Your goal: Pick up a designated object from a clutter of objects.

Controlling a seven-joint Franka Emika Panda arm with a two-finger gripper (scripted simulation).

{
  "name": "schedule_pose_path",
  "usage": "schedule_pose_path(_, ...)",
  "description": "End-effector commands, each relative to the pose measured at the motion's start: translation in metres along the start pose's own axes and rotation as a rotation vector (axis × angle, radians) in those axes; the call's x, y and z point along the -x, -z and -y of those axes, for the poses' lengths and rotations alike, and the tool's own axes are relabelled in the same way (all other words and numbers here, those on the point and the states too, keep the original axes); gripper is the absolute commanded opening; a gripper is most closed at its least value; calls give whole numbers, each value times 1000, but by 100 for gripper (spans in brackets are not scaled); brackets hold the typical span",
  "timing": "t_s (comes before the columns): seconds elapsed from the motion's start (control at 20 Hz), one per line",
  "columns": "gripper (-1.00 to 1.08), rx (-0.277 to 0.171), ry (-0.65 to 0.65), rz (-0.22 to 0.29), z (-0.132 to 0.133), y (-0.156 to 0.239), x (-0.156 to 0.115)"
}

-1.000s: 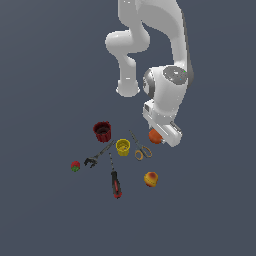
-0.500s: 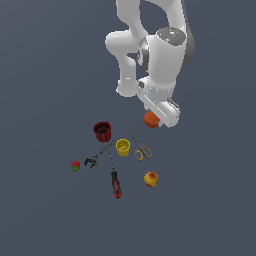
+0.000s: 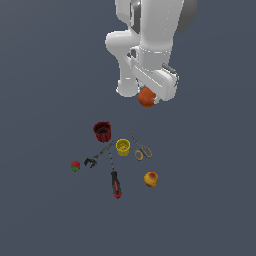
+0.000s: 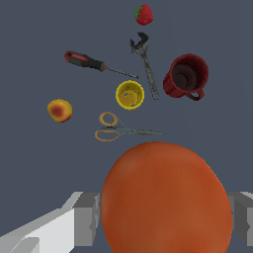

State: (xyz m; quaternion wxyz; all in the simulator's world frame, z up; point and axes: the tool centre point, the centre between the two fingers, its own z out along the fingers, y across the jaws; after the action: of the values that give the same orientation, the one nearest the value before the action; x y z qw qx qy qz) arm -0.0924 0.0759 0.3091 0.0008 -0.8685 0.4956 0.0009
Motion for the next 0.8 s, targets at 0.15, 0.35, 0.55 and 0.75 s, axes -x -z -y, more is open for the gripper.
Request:
schedule_pose_path(0.15, -100, 0, 0, 0, -17, 43, -6)
schedule_pose_path(0.35, -100, 0, 0, -1, -25, 65, -9)
schedule_pose_path(0.55, -100, 0, -1, -1, -31, 81, -11)
schedule_pose_path(0.75, -100, 1, -1, -2, -33, 89, -13)
